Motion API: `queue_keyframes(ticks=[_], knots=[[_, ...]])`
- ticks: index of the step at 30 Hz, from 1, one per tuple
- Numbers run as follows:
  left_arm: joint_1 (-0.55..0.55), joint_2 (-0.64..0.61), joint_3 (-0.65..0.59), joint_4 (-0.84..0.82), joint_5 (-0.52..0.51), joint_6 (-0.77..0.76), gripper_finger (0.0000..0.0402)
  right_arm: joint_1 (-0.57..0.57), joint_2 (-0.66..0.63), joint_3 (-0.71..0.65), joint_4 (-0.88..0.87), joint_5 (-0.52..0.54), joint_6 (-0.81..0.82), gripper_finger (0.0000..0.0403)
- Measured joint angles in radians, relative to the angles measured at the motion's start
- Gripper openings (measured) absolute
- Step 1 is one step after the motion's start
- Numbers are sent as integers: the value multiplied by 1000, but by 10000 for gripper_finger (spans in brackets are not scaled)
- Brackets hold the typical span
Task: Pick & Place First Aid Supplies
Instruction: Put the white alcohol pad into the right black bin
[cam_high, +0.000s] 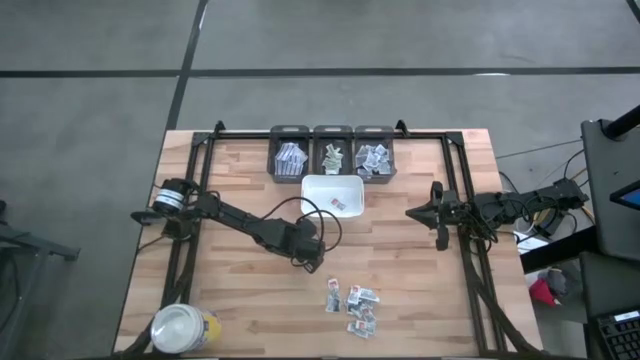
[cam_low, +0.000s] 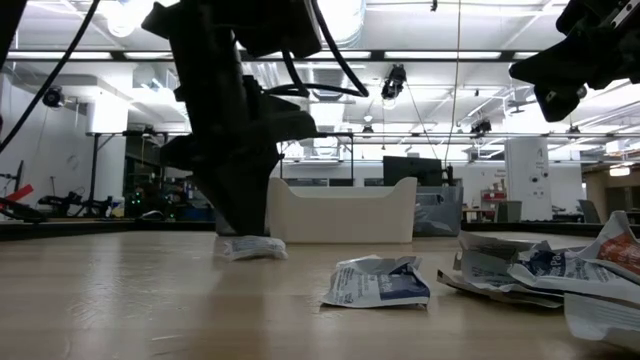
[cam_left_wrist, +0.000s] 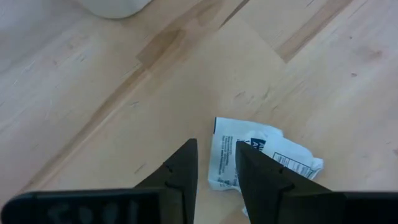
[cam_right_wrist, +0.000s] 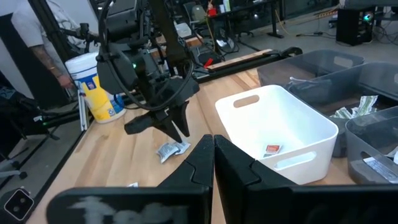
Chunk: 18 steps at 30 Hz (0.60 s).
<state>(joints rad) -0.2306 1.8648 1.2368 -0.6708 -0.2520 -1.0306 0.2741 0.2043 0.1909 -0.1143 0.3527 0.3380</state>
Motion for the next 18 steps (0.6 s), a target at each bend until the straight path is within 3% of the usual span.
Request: queue_keyframes(ticks=[18], knots=[[3, 96, 2, 13, 36, 8, 101, 0, 0, 0, 1, 0, 3, 11]])
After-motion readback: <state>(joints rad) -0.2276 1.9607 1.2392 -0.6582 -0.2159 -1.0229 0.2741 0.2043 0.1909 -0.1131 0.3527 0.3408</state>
